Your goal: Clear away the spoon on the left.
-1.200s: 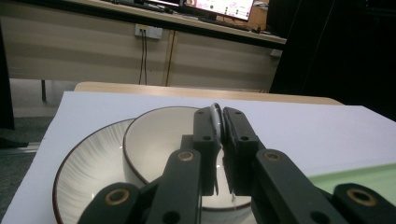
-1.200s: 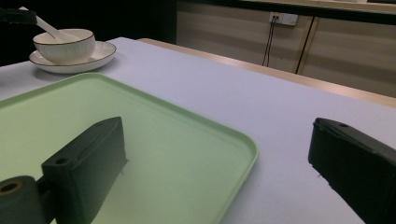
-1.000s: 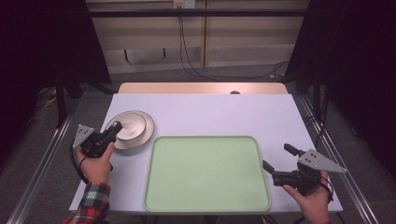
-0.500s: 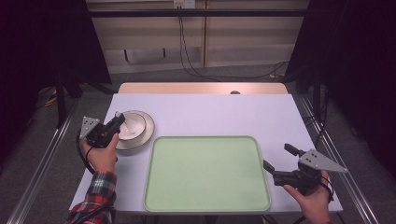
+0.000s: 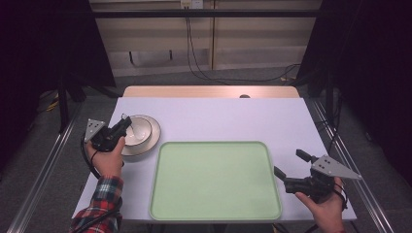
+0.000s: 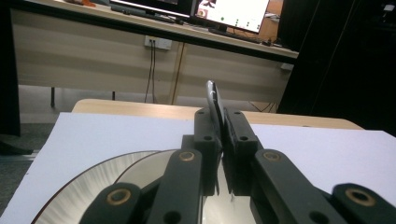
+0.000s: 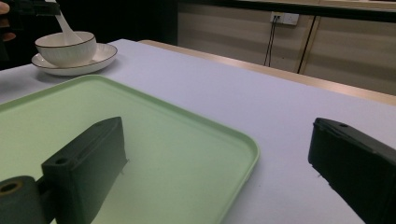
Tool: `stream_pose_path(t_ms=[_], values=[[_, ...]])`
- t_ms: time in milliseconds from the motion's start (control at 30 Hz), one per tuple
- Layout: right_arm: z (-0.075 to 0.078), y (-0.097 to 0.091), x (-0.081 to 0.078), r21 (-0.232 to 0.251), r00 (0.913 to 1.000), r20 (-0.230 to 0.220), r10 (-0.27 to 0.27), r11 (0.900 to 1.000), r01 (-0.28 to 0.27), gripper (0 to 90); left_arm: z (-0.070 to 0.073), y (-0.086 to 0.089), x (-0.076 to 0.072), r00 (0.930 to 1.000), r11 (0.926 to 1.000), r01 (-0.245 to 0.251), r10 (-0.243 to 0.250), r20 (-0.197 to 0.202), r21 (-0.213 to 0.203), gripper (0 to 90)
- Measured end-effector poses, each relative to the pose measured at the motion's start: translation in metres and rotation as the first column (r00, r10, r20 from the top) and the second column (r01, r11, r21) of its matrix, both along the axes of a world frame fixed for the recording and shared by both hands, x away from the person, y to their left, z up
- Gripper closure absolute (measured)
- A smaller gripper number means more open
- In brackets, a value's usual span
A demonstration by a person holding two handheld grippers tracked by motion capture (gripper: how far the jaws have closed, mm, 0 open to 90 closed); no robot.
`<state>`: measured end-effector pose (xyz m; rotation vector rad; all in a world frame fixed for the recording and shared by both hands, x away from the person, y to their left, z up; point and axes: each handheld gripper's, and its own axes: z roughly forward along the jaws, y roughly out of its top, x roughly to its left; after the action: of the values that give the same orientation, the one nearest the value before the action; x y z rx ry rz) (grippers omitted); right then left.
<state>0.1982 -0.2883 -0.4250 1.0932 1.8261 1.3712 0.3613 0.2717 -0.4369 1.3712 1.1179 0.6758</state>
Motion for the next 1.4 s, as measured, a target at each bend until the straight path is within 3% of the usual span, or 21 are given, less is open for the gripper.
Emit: stream_pose_path(t_ms=[233,567,700,867,1167,1300,1400], values=[[0.000,0.000,0.000,0.002,1.0000,-0.001,0.003,1.0000,-0.003,3.6,0.015,0.001,-0.003,0.9999,0.9996,0.008,-0.007,0.015,-0.026,85.2],[0.000,0.000,0.000,-0.002,1.0000,-0.002,0.006,1.0000,-0.006,3.4,0.039,0.001,-0.010,0.9959,0.9954,0.088,-0.087,0.025,-0.038,85.3],[0.000,0.000,0.000,-0.001,1.0000,-0.004,0.002,1.0000,-0.002,3.3,0.045,0.001,-0.012,0.9953,0.9944,0.095,-0.094,0.020,-0.046,85.3],[-0.001,0.000,0.001,0.004,1.0000,-0.002,-0.001,1.0000,0.001,3.3,0.052,0.001,-0.015,0.9921,0.9892,0.125,-0.124,0.014,-0.077,85.4],[-0.001,0.000,0.002,0.010,1.0000,-0.003,-0.004,0.9999,0.004,3.3,0.061,-0.007,-0.021,0.9833,0.9793,0.182,-0.182,0.005,-0.089,85.4],[-0.001,0.001,0.002,0.006,1.0000,-0.005,0.002,1.0000,-0.002,3.2,0.064,-0.012,-0.023,0.9719,0.9694,0.233,-0.235,-0.018,-0.079,85.4],[-0.001,0.000,0.002,0.004,0.9999,-0.009,0.006,1.0000,-0.006,3.2,0.065,-0.015,-0.025,0.9684,0.9664,0.246,-0.248,-0.021,-0.073,85.4]])
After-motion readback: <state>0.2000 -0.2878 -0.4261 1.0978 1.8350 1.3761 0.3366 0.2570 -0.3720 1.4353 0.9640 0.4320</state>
